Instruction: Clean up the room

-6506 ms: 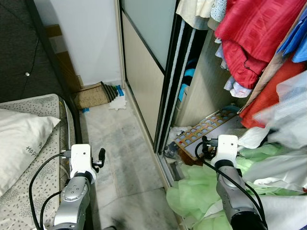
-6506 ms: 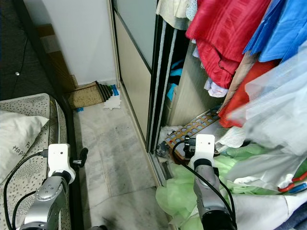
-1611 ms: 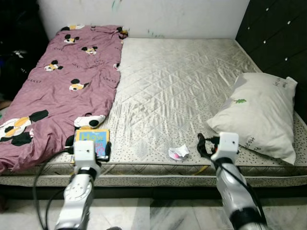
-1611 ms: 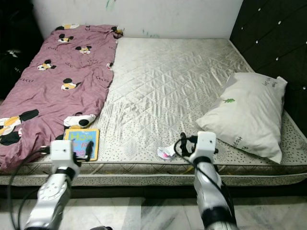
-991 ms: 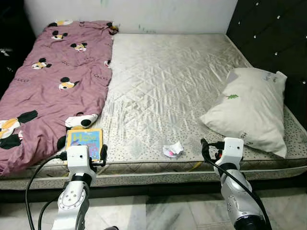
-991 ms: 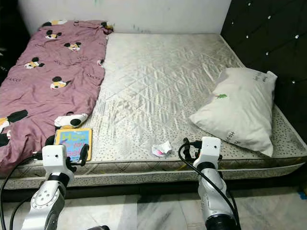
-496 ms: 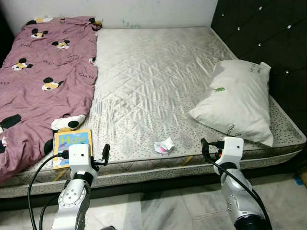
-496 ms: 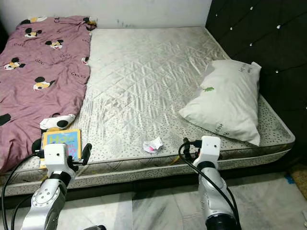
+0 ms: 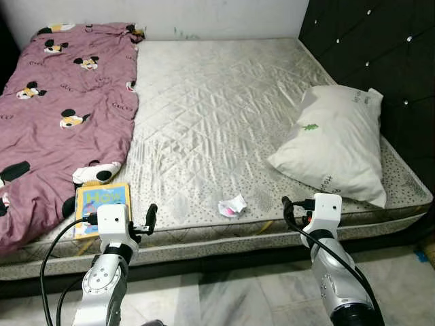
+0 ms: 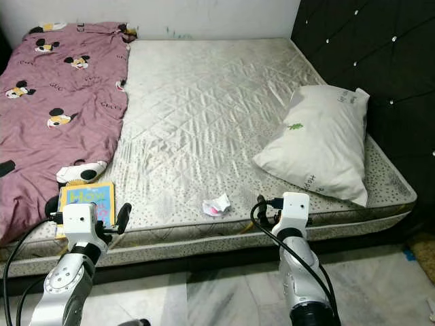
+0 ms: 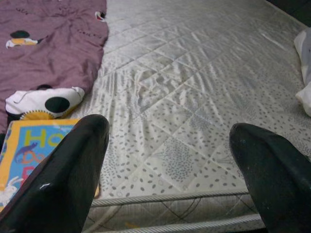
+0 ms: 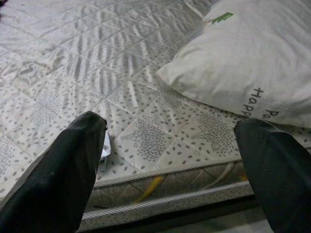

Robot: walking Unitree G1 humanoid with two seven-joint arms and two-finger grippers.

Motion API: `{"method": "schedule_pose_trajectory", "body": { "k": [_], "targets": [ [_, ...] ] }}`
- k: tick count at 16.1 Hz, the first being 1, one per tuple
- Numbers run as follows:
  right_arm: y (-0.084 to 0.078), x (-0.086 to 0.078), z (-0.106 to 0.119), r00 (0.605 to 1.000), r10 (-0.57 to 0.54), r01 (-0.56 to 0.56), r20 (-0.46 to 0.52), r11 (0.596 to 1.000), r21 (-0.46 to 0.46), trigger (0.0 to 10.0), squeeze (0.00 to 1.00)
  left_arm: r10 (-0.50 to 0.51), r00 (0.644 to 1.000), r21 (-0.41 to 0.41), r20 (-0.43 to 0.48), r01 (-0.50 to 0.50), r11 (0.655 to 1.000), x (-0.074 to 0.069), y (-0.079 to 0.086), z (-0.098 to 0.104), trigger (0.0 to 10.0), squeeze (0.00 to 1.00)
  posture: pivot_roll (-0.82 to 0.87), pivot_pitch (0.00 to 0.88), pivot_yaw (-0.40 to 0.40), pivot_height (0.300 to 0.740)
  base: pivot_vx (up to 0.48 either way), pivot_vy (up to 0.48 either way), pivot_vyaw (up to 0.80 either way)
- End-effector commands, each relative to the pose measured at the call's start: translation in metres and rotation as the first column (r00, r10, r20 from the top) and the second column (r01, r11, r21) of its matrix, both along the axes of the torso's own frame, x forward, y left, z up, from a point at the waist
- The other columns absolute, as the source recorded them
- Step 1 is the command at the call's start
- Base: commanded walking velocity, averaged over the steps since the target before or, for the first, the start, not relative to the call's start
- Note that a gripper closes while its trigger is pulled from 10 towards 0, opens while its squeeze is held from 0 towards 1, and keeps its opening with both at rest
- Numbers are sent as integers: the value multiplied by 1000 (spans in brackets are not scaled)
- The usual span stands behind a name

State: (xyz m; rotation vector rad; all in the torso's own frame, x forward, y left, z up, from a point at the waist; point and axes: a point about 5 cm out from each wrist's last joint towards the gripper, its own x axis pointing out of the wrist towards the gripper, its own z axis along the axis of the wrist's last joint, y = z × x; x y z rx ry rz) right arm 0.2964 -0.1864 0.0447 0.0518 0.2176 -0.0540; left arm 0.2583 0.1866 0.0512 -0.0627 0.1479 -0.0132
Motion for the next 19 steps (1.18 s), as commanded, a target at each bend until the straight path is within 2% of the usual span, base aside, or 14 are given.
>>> {"method": "schedule_pose_trajectory", "body": {
  "k": [1,10,17,18,19],
  "targets": [
    [-2,1,0,1000,-10,10,-7,1000,-6,10000,0,-6,1000,1,-3,6,1000,0,1,0,10000,0,4,129,-37,740,274,0,0],
    [-1,3,2,1000,-8,7,-3,1000,-11,10000,0,-4,1000,-2,-3,4,1000,2,1,1,10000,0,1,132,-40,740,284,0,0],
    [-1,5,3,1000,5,-5,2,1000,-27,10000,0,12,1000,15,-26,-12,1000,4,2,-1,10000,0,1,129,-41,740,0,0,0],
    [1,5,3,1000,12,-12,1,999,-37,10000,0,8,999,24,-33,-7,1000,4,1,-1,10000,0,0,128,-41,740,0,0,800],
    [1,5,2,1000,13,-13,-2,999,-41,10000,0,-47,997,36,-60,50,998,6,-4,-3,10000,0,0,128,-41,740,0,0,800]
  ]
}}
